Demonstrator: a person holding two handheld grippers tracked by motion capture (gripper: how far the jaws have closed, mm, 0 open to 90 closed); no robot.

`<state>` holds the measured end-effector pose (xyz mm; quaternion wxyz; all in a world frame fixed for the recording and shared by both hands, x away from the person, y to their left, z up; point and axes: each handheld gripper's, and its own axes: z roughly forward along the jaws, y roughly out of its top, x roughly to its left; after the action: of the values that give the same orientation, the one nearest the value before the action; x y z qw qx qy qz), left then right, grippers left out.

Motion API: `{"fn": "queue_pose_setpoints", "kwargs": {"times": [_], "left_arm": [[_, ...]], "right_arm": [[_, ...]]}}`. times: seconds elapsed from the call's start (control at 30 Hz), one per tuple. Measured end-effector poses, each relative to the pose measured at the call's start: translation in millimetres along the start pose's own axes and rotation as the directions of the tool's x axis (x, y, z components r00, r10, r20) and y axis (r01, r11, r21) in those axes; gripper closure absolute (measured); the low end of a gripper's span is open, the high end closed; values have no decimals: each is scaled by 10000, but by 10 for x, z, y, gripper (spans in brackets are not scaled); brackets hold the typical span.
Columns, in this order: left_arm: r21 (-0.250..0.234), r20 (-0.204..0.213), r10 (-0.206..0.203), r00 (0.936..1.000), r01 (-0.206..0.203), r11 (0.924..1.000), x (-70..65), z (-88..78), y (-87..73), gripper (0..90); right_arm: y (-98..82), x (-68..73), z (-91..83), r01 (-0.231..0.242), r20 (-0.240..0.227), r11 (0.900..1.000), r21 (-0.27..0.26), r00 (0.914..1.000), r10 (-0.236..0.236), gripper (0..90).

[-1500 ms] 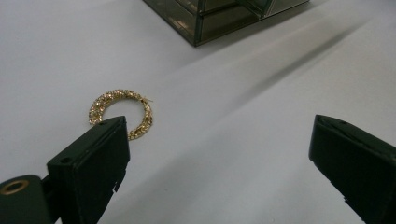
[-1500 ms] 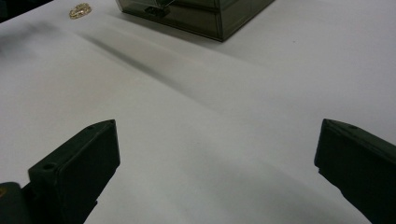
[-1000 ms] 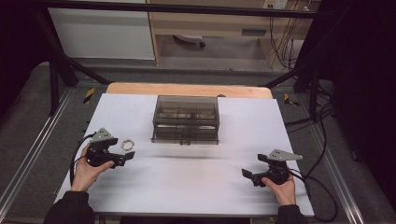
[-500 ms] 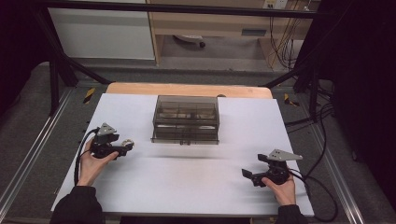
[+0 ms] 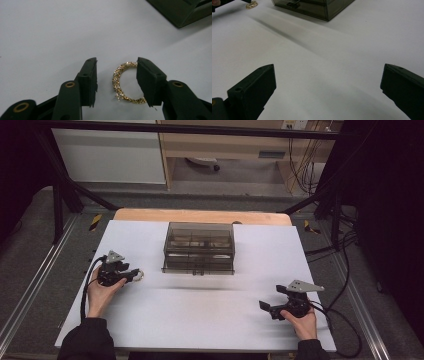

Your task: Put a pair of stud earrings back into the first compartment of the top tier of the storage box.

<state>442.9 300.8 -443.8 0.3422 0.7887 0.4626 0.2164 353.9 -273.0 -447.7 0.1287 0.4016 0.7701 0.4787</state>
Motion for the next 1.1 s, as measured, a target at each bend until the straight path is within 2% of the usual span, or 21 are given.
{"fn": "queue_pose_setpoints", "kwargs": {"times": [0.2,0.43,0.83,1.1], "left_arm": [[34,-37,108,9999,-108,9999,9,13,-5,603],[138,258,-172,9995,168,9998,35,49,-25,682],[95,392,-145,9991,141,9999,45,43,-33,815],[89,344,-141,9993,138,9999,42,28,-29,847]], "right_arm": [[1,1,-2,-17,-9,10000,-23,10000,17,6],[0,1,-1,-19,-14,10000,-8,10000,19,6],[0,1,-2,-21,-25,10000,1,10000,21,7],[0,1,-1,-14,-13,10000,7,10000,14,7]]}}
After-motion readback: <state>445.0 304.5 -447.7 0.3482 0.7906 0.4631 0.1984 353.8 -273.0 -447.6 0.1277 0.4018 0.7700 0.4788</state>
